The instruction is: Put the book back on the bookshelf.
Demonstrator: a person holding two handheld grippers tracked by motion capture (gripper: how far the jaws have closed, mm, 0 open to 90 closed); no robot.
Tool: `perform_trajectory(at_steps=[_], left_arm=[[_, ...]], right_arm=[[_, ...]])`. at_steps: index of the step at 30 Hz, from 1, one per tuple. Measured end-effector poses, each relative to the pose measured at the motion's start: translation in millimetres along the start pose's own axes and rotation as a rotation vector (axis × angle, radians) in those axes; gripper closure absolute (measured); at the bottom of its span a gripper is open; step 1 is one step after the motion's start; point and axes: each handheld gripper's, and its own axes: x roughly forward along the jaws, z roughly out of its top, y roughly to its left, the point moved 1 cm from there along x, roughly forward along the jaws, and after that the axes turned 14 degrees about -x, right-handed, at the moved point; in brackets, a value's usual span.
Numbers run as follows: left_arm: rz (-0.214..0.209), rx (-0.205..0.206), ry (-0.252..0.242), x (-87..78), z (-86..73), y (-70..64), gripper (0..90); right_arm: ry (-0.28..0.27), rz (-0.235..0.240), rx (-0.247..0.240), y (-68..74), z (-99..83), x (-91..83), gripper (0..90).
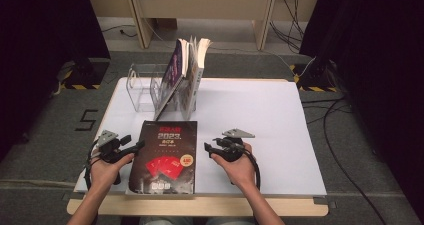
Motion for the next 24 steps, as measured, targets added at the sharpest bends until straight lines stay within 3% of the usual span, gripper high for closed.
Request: perform_trajectory(at_steps=[1, 3, 12, 24], left_arm=[[0.001, -0.001, 0.002, 0.4, -0.2, 0.1, 34.4], [0.004, -0.002, 0.016, 1.8, -1.4, 1.4, 34.1], [0.034, -0.029, 0.083, 7.7, -8.5, 8.8, 37.1], [0.044, -0.052, 0.113, 9.3, -11.0, 13.4, 41.6]], right_arm=[[0.012, 0.012, -0.012, 1.3, 1.2, 1.9, 48.8], [0.034, 0.042, 0.016, 3.2, 3.6, 4.5, 50.0], [0.107, 0.066, 0.025, 11.3, 10.9, 24.5, 50.4], [0.18, 0.102, 0.063, 22.2, 15.9, 49.9, 53.0]])
